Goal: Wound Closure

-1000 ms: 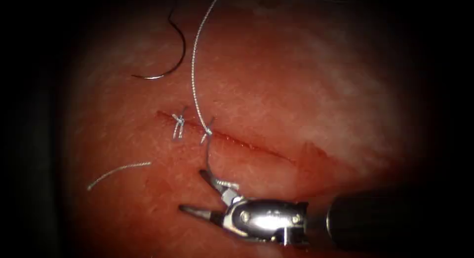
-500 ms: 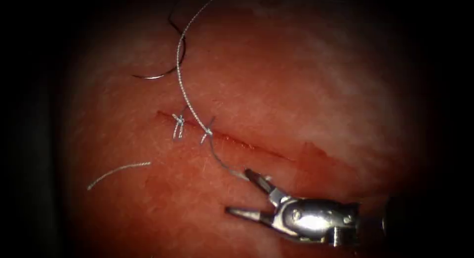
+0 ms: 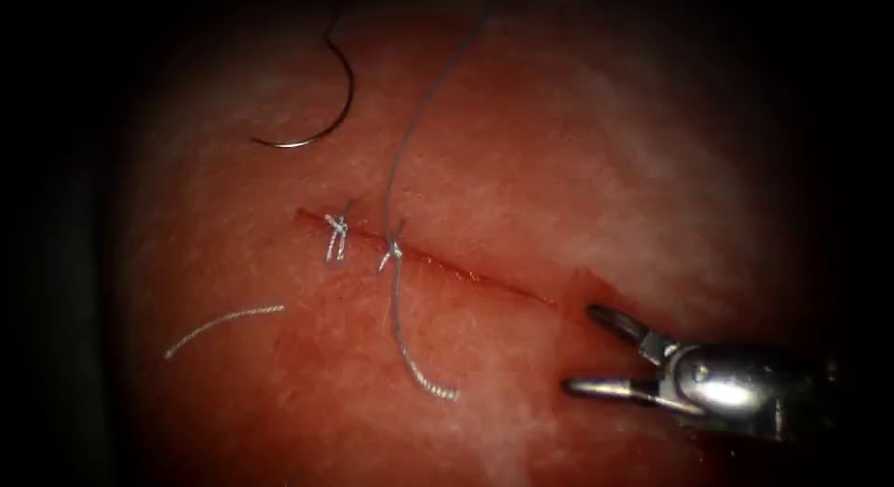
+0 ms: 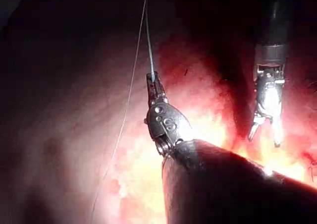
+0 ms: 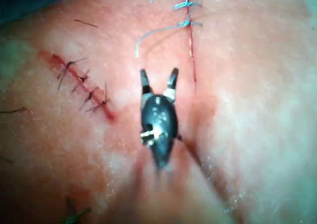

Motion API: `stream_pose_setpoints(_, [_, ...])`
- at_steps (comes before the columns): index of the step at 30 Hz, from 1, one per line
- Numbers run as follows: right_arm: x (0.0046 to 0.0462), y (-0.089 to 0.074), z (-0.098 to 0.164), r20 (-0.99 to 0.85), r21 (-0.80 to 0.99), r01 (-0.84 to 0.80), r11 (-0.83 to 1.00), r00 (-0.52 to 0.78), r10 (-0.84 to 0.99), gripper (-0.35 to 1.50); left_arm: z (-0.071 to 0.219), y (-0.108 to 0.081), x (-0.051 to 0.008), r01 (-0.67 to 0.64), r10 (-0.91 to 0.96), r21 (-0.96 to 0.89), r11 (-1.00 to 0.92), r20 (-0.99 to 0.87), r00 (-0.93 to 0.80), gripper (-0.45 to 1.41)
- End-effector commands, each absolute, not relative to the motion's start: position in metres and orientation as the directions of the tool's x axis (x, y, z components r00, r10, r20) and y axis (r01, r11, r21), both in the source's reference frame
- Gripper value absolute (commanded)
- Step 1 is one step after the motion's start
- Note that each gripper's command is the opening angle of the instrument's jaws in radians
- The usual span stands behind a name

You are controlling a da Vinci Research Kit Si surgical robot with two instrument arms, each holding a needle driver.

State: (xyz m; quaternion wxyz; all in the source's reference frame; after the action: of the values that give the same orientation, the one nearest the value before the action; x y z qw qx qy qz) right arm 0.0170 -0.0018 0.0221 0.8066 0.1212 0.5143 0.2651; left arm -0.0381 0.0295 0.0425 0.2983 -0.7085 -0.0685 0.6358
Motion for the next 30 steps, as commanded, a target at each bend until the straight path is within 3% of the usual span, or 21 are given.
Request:
stream_pose_setpoints(1, [0.0197, -0.003, 0.023, -0.768, 0.47, -0.305, 0.828, 0.32, 0.554, 1.15, 0.043, 0.029, -0.0386, -0.279, 0.478, -0.512, -0.813, -0.859, 0.182, -0.45])
stream_pose_setpoints(8, [0.028, 0.0, 0.028, -0.774, 0.452, -0.35, 0.82, 0.303, 0.556, 1.21, 0.041, 0.027, -0.0382, -0.257, 0.476, -0.511, -0.82, -0.859, 0.189, -0.45])
stream_pose_setpoints(15, [0.0312, 0.001, 0.029, -0.775, 0.446, -0.369, 0.815, 0.296, 0.558, 1.21, 0.04, 0.027, -0.0379, -0.247, 0.477, -0.512, -0.822, -0.858, 0.191, -0.45])
stream_pose_setpoints(30, [0.0336, 0.004, 0.032, -0.765, 0.463, -0.387, 0.797, 0.28, 0.58, 1.18, 0.037, 0.025, -0.0382, -0.231, 0.488, -0.525, -0.819, -0.85, 0.199, -0.45])
